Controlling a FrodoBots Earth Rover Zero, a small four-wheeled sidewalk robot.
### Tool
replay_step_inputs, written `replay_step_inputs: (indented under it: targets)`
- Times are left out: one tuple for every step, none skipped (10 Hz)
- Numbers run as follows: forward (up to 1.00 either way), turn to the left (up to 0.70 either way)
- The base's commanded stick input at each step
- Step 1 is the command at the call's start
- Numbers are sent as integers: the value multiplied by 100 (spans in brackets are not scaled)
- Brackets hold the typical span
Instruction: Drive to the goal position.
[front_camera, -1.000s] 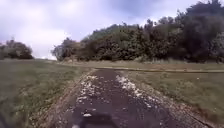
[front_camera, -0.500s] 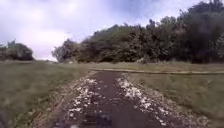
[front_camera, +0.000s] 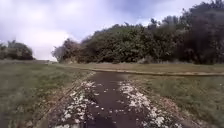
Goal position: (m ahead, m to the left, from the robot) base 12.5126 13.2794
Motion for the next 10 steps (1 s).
replay_step_inputs:
  targets:
    - [85,0]
    - [85,0]
    - [85,0]
    - [85,0]
    - [85,0]
    - [85,0]
    - [85,0]
    - [85,0]
    - [85,0]
    - [85,0]
